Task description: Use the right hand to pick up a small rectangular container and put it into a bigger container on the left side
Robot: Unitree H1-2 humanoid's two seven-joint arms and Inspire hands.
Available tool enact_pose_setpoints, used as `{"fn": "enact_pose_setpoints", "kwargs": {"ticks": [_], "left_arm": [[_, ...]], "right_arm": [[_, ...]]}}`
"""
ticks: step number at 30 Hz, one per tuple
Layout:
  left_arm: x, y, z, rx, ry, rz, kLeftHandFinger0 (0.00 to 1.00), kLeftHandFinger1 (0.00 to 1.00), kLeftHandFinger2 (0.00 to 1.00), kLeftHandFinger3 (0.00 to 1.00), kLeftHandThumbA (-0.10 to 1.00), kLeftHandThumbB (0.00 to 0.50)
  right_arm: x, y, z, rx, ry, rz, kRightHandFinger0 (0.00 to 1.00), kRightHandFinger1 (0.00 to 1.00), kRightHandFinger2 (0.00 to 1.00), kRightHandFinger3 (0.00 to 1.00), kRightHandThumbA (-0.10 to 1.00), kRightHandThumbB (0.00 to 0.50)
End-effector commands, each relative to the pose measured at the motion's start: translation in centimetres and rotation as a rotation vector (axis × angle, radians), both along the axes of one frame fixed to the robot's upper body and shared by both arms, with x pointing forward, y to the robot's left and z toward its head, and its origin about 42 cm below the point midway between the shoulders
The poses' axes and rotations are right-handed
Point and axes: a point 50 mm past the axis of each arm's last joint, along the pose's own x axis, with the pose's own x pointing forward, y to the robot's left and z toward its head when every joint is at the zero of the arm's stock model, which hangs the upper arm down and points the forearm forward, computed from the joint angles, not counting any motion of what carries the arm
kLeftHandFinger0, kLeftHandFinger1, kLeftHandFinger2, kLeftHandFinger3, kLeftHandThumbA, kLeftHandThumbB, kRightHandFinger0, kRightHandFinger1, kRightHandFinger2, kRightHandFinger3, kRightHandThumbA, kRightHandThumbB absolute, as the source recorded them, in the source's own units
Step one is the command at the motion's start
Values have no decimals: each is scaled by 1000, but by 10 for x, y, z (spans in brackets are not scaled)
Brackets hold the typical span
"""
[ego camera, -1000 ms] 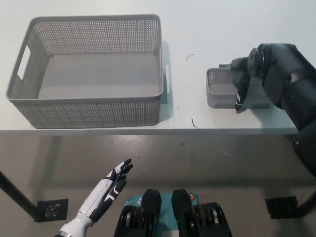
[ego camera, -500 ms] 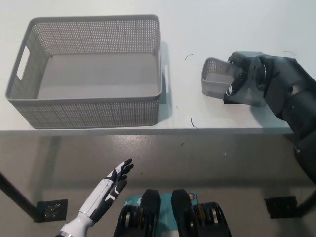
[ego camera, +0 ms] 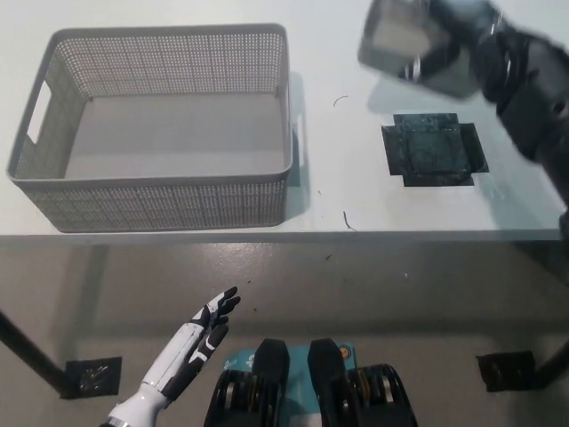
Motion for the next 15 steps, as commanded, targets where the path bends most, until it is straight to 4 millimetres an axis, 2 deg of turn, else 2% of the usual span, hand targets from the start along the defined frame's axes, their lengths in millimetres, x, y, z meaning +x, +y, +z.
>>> {"fn": "enact_pose_setpoints", "kwargs": {"ticks": [1,2,4,6,7,8,9,10,12,14,15], "left_arm": [[7,3,13,2,-64,-21,1000,1000,1000,1000,1000,268],[6,3,13,0,-61,-21,1000,1000,1000,1000,1000,266],[6,3,12,-1,-59,-23,1000,1000,1000,1000,1000,261],[6,3,12,-4,-56,-24,1000,1000,1000,1000,1000,258],[3,2,10,-9,-51,-22,1000,1000,1000,1000,1000,257],[2,2,10,-7,-50,-23,1000,1000,1000,1000,1000,257],[2,2,10,-4,-49,-26,1000,1000,1000,1000,1000,257],[3,0,10,-4,-48,-31,1000,1000,1000,1000,1000,258],[4,0,11,-4,-51,-33,1000,1000,1000,1000,1000,258],[3,1,11,2,-53,-31,1000,1000,1000,1000,1000,259],[4,1,11,6,-54,-29,1000,1000,1000,1000,1000,262]], "right_arm": [[-38,61,218,120,-578,263,0,360,690,790,-100,243],[-42,77,220,106,-586,302,0,352,694,796,-100,207],[-45,91,221,102,-589,331,0,340,703,823,-100,204],[-49,111,221,99,-574,363,0,358,722,854,-100,223],[-52,132,215,91,-563,401,0,376,752,888,-100,235],[-53,143,211,84,-555,411,34,420,827,998,-100,284],[-55,152,208,76,-541,413,8,351,697,715,-100,278],[-57,167,202,50,-540,431,0,314,650,535,-100,256],[-64,197,192,26,-536,453,0,301,644,450,-100,261],[-69,213,186,31,-538,482,0,263,605,412,-100,279],[-73,226,178,34,-547,509,0,261,590,378,-100,269]]}}
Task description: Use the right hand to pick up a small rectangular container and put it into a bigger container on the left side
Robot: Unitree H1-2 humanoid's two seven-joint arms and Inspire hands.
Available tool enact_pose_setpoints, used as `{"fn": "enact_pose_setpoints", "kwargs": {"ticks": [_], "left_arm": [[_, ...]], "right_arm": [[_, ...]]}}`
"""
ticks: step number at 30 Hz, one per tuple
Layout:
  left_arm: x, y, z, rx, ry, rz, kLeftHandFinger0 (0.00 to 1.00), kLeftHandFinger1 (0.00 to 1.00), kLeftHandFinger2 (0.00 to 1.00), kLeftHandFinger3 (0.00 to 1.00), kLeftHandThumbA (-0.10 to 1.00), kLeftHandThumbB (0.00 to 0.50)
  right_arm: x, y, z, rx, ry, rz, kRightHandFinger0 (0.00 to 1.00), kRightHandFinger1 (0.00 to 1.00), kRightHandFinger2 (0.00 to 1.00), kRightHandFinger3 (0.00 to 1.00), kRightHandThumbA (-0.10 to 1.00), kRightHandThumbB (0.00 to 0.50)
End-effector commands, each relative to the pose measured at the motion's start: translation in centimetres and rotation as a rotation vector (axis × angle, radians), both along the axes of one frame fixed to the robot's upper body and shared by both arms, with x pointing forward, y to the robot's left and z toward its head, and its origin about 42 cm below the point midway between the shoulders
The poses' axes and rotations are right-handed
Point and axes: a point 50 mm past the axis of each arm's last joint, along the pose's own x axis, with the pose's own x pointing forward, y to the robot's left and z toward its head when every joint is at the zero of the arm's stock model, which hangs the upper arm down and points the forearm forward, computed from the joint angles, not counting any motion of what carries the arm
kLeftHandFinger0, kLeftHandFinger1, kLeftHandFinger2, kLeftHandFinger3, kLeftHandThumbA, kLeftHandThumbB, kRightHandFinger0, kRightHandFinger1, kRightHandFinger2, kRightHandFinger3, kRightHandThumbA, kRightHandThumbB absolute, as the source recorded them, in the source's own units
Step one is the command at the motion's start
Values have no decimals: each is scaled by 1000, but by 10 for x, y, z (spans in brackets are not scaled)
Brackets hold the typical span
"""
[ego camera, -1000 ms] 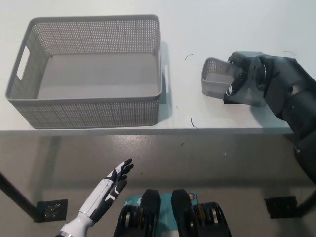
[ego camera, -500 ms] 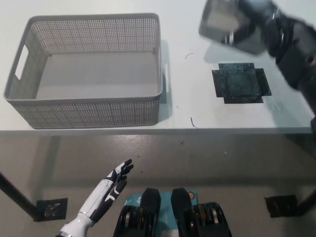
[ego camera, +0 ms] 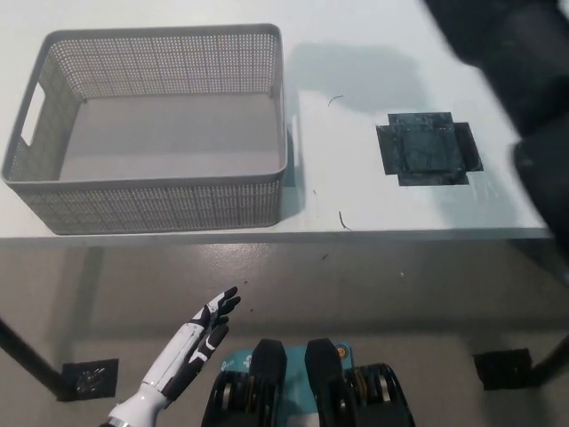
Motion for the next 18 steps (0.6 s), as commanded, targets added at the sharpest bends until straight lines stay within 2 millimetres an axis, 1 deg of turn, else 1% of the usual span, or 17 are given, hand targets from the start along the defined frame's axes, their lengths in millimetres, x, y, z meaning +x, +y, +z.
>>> {"fn": "enact_pose_setpoints", "kwargs": {"ticks": [1,2,3,4,5,6,7,8,9,10,11,12,13,15,16,17,18], "left_arm": [[4,1,12,5,-54,-26,1000,1000,1000,1000,1000,263],[4,1,12,4,-54,-26,1000,1000,1000,1000,1000,263],[5,1,13,2,-57,-26,1000,1000,1000,1000,1000,262],[6,1,13,0,-59,-27,1000,1000,1000,1000,1000,260],[5,1,13,-2,-57,-31,1000,1000,1000,1000,1000,258],[5,1,13,1,-56,-33,1000,1000,1000,1000,1000,258],[5,1,13,0,-56,-35,1000,1000,1000,1000,1000,258],[6,1,13,1,-54,-34,1000,1000,1000,1000,1000,259],[6,1,13,2,-53,-34,1000,1000,1000,1000,1000,262],[6,2,14,3,-52,-34,1000,1000,1000,1000,1000,264],[6,2,14,3,-51,-34,1000,1000,1000,1000,1000,263],[6,2,14,3,-51,-36,1000,1000,1000,1000,1000,262],[5,2,13,0,-52,-38,1000,1000,1000,1000,1000,254],[6,2,14,2,-53,-43,1000,1000,1000,1000,1000,253],[6,2,14,5,-57,-47,1000,1000,1000,1000,1000,252],[8,3,15,10,-58,-50,1000,1000,1000,1000,1000,253],[8,3,15,12,-58,-51,1000,1000,1000,1000,1000,255]], "right_arm": [[-39,72,43,7,-219,171,62,338,648,432,-100,288],[-41,79,39,-9,-224,175,12,272,590,399,-100,255],[-46,94,31,-15,-194,188,0,275,616,480,-100,218],[-49,103,25,-2,-167,204,0,276,624,478,-100,223],[-52,113,17,2,-140,213,1,269,586,447,-100,260],[-54,119,12,1,-121,213,0,262,564,437,-100,266],[-56,126,4,3,-99,217,0,232,545,408,-100,252],[-58,131,-2,8,-86,219,0,227,543,406,-100,245],[-58,133,-6,9,-76,221,0,221,564,397,-100,251],[-60,138,-13,3,-59,219,0,243,591,405,-100,249],[-60,140,-16,-4,-52,214,0,248,597,422,-100,252],[-61,144,-25,-28,-36,207,0,247,610,449,-100,242],[-61,147,-33,-46,-3,188,0,215,599,463,-100,218],[-61,150,-41,-63,31,163,0,205,605,504,-100,212],[-61,150,-44,-66,48,157,0,213,618,537,-100,224],[-59,149,-48,-73,85,144,104,337,683,670,-100,226],[-59,148,-50,-77,99,137,203,472,769,744,-2,229]]}}
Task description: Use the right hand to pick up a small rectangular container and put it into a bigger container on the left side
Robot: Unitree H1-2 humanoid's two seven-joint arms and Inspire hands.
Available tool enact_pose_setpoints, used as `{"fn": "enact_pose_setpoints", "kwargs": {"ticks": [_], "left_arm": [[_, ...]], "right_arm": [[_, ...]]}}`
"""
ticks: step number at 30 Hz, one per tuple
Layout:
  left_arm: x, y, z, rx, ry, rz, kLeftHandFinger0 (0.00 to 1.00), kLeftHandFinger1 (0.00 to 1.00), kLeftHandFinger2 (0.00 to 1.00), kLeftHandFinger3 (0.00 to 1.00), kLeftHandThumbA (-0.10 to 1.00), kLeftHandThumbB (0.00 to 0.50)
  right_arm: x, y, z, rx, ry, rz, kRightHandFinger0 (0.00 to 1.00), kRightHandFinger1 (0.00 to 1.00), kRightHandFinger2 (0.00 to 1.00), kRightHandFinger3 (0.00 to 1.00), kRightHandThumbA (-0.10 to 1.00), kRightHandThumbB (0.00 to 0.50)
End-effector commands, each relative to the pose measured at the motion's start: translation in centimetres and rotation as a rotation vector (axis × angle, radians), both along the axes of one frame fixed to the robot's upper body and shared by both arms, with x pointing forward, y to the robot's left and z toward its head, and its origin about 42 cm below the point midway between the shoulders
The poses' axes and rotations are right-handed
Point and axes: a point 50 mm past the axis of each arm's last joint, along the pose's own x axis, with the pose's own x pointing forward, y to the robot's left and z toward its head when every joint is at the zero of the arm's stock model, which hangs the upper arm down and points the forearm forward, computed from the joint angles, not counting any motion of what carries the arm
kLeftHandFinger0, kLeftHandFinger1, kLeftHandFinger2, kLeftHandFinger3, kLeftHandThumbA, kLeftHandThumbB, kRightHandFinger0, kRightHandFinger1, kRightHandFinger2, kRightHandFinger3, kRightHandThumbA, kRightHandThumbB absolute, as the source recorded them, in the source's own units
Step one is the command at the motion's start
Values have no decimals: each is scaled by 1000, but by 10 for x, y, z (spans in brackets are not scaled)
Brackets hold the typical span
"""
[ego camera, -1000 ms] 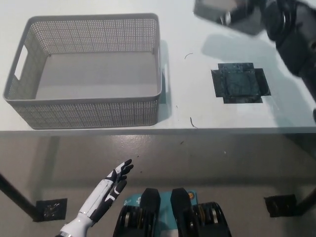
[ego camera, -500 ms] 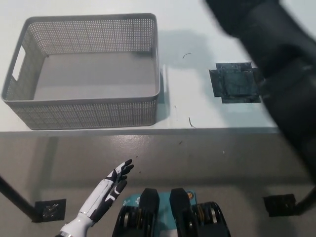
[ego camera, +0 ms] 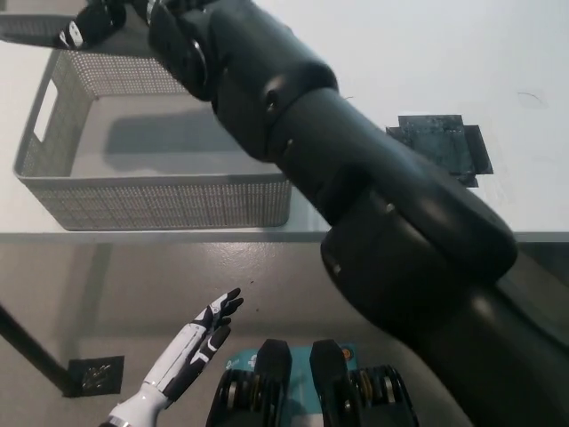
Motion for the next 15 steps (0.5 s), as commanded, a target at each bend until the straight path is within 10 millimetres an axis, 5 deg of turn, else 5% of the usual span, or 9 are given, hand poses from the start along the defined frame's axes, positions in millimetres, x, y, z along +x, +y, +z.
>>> {"fn": "enact_pose_setpoints", "kwargs": {"ticks": [1,2,3,4,8,15], "left_arm": [[7,4,15,8,-62,-30,1000,1000,1000,1000,1000,256],[7,4,15,10,-60,-29,1000,1000,1000,1000,1000,258],[7,4,16,9,-56,-28,1000,1000,1000,1000,1000,264],[7,4,16,7,-52,-28,1000,1000,1000,1000,1000,265],[7,4,16,7,-63,-27,1000,1000,1000,1000,1000,256],[9,4,17,25,-63,-29,1000,1000,1000,1000,1000,259]], "right_arm": [[0,1,17,-39,31,-66,366,638,921,883,122,238],[2,0,14,-95,51,-89,671,943,1000,1000,399,269],[3,-2,12,-122,69,-103,950,1000,1000,1000,541,313],[4,-3,11,-127,83,-108,1000,1000,1000,1000,561,328],[12,-15,-2,-157,175,-143,1000,1000,1000,1000,700,425],[15,-21,-17,-180,269,-159,1000,1000,1000,1000,867,494]]}}
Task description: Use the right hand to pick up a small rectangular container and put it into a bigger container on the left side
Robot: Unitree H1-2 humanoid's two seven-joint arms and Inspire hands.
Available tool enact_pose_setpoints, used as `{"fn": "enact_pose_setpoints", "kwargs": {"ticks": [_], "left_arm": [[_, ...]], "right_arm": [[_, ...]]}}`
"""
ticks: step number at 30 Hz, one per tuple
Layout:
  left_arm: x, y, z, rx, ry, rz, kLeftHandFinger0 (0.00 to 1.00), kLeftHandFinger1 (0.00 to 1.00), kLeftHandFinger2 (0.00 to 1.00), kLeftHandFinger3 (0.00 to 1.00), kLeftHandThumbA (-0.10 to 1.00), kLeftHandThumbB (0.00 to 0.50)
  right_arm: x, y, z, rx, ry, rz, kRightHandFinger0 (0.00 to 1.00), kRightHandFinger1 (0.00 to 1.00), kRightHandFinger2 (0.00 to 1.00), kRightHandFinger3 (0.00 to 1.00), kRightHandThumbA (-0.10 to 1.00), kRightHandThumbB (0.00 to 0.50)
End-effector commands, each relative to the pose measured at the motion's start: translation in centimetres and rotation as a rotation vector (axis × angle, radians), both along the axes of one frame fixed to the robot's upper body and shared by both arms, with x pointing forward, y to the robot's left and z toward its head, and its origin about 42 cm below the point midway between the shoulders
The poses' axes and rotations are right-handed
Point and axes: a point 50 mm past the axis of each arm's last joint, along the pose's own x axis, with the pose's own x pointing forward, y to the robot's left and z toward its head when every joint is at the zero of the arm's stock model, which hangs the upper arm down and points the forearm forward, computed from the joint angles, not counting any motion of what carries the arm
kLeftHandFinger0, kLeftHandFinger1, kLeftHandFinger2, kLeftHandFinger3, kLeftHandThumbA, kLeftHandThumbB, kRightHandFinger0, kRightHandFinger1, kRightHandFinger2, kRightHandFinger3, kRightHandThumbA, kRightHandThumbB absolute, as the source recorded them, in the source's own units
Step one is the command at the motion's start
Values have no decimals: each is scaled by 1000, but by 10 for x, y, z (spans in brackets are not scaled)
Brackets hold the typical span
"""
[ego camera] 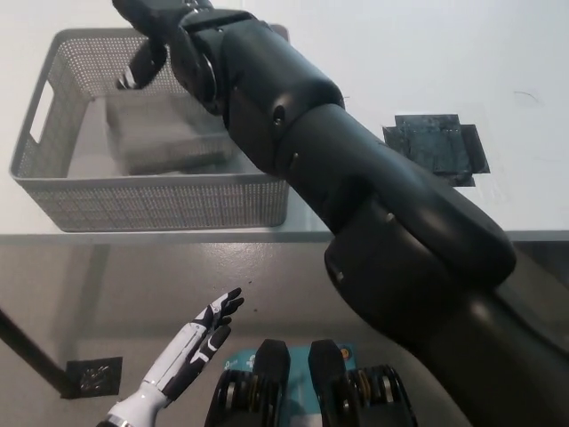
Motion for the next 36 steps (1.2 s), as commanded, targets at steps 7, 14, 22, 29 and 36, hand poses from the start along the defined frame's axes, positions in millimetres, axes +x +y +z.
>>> {"fn": "enact_pose_setpoints", "kwargs": {"ticks": [7,14,22,29,36], "left_arm": [[13,0,18,17,-71,-29,1000,1000,1000,1000,1000,253],[16,3,21,19,-76,-28,1000,1000,1000,1000,1000,247],[20,6,22,20,-85,-36,1000,1000,1000,1000,1000,246],[24,3,22,23,-89,-37,1000,1000,1000,1000,1000,257],[31,0,25,36,-106,-47,1000,1000,1000,1000,1000,239]], "right_arm": [[1,-3,20,19,94,4,1000,1000,1000,1000,953,500],[17,-52,114,269,-108,84,1000,1000,1000,1000,1000,486],[22,-171,193,528,-229,148,1000,1000,1000,1000,987,364],[-9,-279,166,735,-283,171,1000,1000,1000,1000,1000,385],[-93,-309,71,1013,-254,378,1000,1000,1000,1000,1000,347]]}}
